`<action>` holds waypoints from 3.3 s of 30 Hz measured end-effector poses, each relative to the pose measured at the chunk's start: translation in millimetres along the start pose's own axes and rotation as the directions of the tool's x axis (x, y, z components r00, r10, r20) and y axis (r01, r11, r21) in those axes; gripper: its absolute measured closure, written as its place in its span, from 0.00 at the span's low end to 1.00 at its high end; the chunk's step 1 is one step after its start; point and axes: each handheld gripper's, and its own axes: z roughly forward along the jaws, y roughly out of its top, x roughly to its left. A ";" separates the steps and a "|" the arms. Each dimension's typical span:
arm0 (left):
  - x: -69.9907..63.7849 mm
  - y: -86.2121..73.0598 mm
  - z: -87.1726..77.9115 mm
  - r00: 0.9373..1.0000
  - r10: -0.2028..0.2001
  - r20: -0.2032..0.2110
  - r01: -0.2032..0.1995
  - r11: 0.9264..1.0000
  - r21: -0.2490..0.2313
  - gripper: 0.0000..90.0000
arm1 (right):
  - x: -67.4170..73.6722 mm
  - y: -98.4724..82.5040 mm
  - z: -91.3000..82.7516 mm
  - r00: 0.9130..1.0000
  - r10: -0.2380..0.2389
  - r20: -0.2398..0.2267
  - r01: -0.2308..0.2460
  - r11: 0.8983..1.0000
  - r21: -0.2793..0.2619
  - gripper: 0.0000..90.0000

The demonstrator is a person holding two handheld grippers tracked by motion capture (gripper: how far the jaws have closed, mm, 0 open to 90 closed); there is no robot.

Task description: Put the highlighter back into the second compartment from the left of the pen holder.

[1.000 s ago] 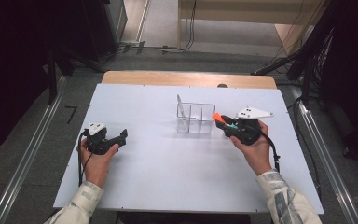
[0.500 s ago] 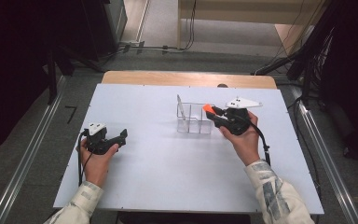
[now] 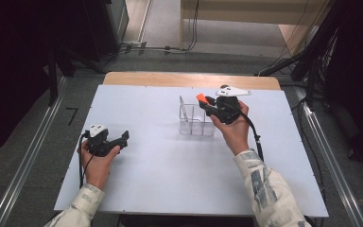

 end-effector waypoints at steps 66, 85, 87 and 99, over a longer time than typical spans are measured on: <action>0.9 0.3 -0.2 1.000 -0.003 0.008 0.003 1.000 -0.002 0.19 | 5.9 5.1 35.4 0.999 0.054 -0.008 -0.054 0.998 0.035 0.69; 0.8 0.3 -0.2 1.000 -0.004 0.008 0.004 1.000 -0.001 0.19 | 2.4 -3.0 26.2 0.997 0.074 -0.025 -0.073 0.997 0.025 0.49; 0.8 0.3 -0.2 1.000 -0.003 0.008 0.003 1.000 0.000 0.19 | 2.0 -3.1 25.0 0.996 0.079 -0.040 -0.078 0.997 0.029 0.48; 0.7 0.3 -0.3 1.000 -0.002 0.006 0.002 1.000 0.000 0.19 | 3.5 -7.6 16.4 0.998 0.061 -0.015 -0.061 0.998 0.032 0.28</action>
